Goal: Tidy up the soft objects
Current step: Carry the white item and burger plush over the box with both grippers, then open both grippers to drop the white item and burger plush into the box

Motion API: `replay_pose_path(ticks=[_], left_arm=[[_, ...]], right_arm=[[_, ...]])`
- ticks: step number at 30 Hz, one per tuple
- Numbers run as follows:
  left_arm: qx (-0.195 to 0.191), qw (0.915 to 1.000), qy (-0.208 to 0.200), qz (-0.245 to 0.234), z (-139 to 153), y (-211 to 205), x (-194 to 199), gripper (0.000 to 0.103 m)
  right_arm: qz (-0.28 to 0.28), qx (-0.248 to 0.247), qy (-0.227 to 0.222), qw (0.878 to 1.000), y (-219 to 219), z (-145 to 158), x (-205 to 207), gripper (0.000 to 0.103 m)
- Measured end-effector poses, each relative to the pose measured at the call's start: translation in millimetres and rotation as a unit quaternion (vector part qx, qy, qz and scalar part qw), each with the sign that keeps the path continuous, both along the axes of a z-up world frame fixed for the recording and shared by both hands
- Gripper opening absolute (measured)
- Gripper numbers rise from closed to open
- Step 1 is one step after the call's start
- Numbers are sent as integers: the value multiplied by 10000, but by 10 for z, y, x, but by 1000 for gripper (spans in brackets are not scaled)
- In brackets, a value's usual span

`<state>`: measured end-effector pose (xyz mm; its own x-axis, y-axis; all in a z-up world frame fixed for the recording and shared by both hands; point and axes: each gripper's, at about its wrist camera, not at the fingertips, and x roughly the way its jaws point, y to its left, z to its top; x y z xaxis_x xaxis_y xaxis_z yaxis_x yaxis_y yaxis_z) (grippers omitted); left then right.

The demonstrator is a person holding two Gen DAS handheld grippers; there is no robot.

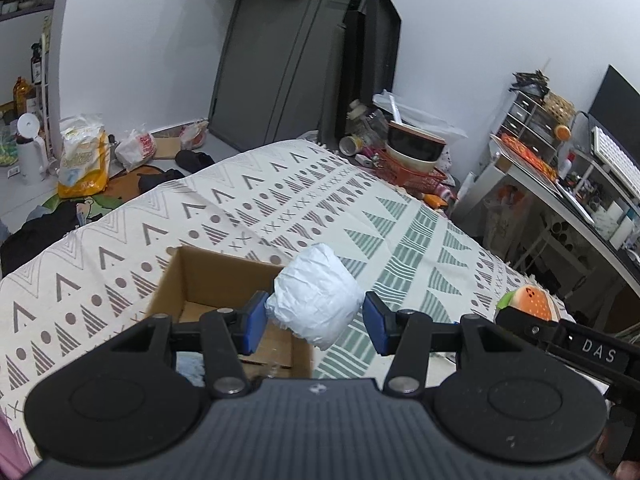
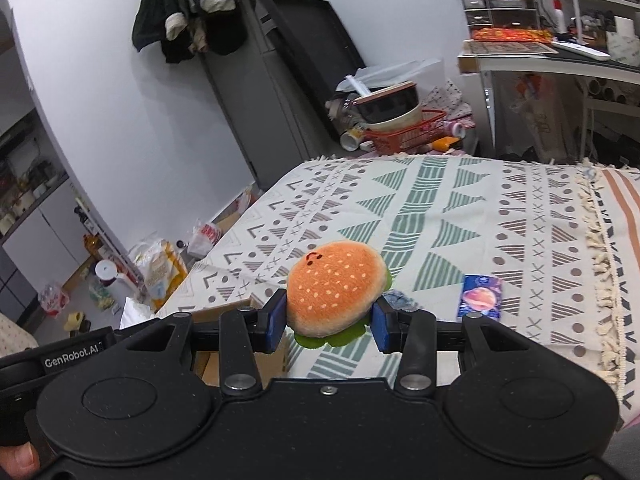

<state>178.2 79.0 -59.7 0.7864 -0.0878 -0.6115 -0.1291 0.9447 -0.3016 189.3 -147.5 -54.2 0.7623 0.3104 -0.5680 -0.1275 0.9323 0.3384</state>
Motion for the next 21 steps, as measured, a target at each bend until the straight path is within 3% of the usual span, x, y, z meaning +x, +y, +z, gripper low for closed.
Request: replay_pose_path(ticks=[12,21], left_arm=[[-479,9986,65,195,-444,423,80,50],[-583,9971,252,415,-680,704,84,54]], right_arm=[[340,-168,298,9988,499,-163,128,42],[706,-191,404,9965,945,-272,193,42]])
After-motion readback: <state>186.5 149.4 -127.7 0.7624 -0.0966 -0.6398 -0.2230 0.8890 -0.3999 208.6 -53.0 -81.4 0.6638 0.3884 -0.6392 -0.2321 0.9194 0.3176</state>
